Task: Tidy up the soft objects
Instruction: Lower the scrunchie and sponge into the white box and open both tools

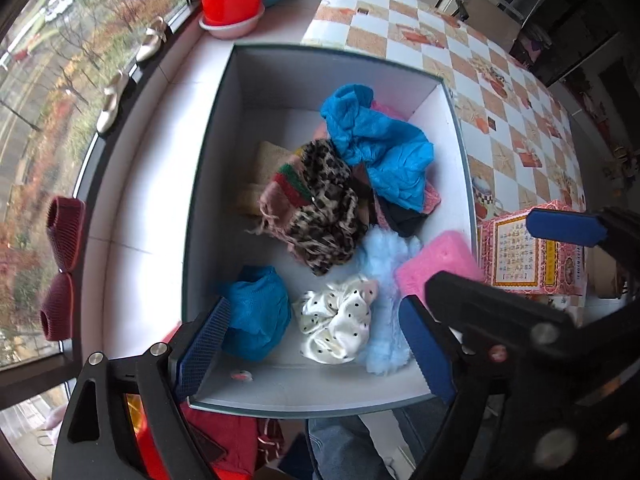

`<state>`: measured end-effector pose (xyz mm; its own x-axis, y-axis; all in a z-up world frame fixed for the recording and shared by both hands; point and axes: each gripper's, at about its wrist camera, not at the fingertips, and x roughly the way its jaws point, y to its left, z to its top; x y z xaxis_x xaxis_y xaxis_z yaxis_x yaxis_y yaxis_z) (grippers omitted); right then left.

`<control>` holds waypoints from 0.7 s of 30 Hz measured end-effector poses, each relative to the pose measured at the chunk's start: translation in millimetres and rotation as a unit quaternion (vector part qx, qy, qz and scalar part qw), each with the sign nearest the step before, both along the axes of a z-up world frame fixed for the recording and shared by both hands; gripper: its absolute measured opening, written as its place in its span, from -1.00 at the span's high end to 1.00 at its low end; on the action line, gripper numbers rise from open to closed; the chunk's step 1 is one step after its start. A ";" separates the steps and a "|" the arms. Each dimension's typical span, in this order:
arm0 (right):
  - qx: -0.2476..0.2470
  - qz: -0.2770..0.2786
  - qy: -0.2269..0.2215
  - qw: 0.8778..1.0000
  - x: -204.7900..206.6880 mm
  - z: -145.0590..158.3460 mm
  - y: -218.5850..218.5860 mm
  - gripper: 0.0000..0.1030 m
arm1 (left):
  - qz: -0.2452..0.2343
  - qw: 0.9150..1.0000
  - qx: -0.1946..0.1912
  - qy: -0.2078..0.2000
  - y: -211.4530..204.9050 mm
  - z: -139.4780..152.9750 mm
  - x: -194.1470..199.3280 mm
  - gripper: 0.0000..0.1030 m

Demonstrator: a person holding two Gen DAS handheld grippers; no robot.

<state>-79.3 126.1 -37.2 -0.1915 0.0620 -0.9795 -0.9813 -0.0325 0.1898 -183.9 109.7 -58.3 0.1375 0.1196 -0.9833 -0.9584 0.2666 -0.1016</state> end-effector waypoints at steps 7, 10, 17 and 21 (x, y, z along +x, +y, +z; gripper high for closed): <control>0.042 -0.025 0.010 0.999 14.3 38.5 -7.4 -0.98 | 0.018 0.997 0.073 -0.002 0.2 38.0 0.6 -0.72; 0.048 -0.025 0.017 0.998 16.7 50.0 -13.8 -0.98 | 0.022 0.999 0.025 -0.033 9.1 31.6 -2.6 -0.72; 0.047 -0.015 0.007 0.999 12.6 57.2 -31.4 -0.98 | 0.014 0.999 0.040 -0.002 -5.2 37.6 -4.6 -0.72; 0.042 -0.015 0.009 0.999 11.7 56.4 -36.6 -0.98 | 0.015 0.999 0.034 0.007 -14.0 38.4 -11.6 -0.72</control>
<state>-67.6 89.5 19.2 -0.2053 0.1494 -0.9672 -0.9786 -0.0192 0.2048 -195.5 95.7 -19.9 0.1196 0.1893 -0.9746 -0.9674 0.2430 -0.0715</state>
